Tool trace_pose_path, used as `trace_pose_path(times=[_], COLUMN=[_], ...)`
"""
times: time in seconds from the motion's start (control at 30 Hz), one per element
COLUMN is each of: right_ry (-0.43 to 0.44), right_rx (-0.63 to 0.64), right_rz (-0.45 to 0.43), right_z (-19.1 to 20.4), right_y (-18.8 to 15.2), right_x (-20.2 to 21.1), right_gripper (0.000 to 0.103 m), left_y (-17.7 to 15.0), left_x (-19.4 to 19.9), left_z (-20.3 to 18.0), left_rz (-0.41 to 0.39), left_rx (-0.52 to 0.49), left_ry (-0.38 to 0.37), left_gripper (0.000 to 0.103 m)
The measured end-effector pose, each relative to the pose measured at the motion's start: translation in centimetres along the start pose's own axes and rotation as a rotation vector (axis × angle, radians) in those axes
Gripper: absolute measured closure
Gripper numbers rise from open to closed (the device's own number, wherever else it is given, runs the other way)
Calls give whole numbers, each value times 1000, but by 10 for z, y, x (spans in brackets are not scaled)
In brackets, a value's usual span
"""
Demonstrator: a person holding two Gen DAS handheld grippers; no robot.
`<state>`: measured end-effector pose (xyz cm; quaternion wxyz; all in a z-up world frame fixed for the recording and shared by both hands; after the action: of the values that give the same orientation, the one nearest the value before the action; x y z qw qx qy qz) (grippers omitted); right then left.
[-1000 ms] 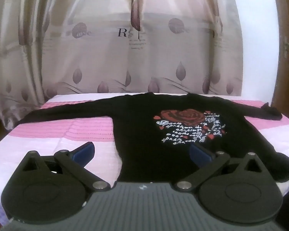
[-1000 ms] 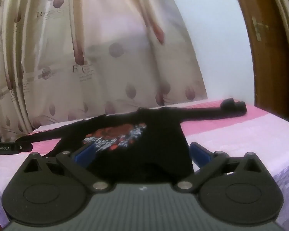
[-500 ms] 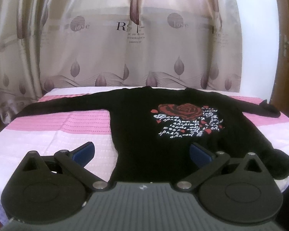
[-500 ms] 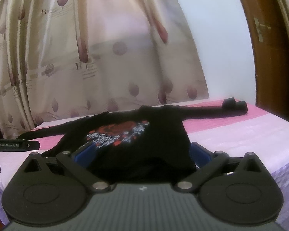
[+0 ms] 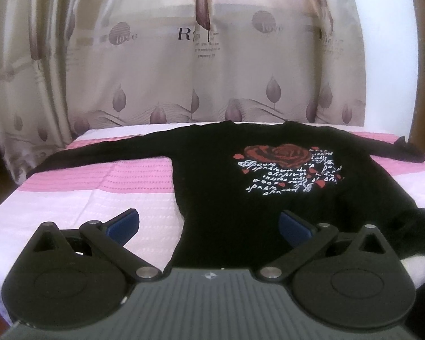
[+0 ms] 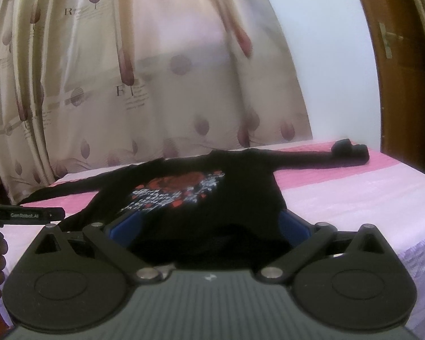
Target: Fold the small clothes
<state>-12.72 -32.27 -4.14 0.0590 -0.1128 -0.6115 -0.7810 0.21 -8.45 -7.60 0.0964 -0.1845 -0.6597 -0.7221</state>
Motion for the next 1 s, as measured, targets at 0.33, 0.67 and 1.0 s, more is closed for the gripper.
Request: trace_pose_path(times=[0.33, 0.67, 1.0], right_ry=[17, 37, 82], right_rx=[19, 27, 66], right_rz=[11, 21, 29], right_z=[6, 10, 17], right_y=[-2, -4, 13], right_x=[-4, -8, -36], right_gripper=[0, 0, 0], left_y=[-4, -9, -2], left_x=[-6, -12, -35], left_z=[4, 7, 15], left_rz=[33, 65, 101], left_rx=[15, 25, 35], left_ry=[7, 12, 36], left_gripper=[0, 0, 0])
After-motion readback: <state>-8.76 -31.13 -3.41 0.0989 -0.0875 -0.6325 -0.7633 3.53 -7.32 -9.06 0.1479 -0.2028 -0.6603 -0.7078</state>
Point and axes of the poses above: each gripper's, at about its wrist camera, not at the fingertips, and x roughly against the way its jaws point, z to its left, y to its top, the point moved 6 cm from there along -x, roughly the way its jaws point, and after that the axes turned 4 degrees about -z, right-handed, at the moved point
